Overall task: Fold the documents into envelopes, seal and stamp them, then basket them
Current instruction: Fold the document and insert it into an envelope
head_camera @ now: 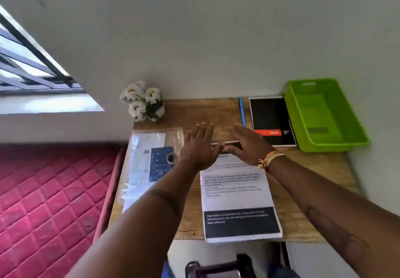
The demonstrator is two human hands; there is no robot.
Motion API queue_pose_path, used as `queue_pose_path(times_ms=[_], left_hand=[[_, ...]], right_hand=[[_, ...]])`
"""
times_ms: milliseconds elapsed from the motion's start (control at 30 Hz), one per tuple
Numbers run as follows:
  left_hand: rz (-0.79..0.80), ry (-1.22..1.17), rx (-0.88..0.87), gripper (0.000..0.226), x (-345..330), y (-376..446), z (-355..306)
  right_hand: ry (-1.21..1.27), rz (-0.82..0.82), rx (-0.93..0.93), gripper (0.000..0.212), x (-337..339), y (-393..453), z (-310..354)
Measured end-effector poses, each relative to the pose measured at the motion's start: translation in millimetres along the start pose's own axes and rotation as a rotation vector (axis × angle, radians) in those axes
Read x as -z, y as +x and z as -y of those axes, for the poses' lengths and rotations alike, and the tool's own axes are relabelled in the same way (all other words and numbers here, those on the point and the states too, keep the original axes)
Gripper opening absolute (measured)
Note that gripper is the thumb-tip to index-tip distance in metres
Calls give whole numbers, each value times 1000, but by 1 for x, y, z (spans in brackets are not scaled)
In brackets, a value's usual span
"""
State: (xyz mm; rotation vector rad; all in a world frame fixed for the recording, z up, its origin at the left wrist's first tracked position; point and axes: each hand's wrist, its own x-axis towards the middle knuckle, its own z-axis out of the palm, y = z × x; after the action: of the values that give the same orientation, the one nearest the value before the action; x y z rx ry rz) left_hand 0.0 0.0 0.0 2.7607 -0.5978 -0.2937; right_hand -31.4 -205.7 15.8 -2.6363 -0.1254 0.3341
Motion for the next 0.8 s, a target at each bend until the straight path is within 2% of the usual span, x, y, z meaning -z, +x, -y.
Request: queue_pose_path(times_ms=[100, 333, 500, 633, 800], left_hand=[[-9, 42, -46, 81, -26, 0, 5], [-42, 83, -100, 87, -50, 7, 8], [-216, 35, -115, 63, -72, 11, 12], [-407, 23, -155, 47, -87, 12, 18], [-491, -34, -133, 22, -89, 11, 20]], right_hand=[[-205, 18, 41, 80, -23, 2, -14], [-286, -41, 121, 85, -44, 9, -26], [-307, -84, 190, 76, -47, 23, -37], [-205, -220, 221, 69, -63, 25, -52], [-171, -400, 280, 53, -77, 20, -54]])
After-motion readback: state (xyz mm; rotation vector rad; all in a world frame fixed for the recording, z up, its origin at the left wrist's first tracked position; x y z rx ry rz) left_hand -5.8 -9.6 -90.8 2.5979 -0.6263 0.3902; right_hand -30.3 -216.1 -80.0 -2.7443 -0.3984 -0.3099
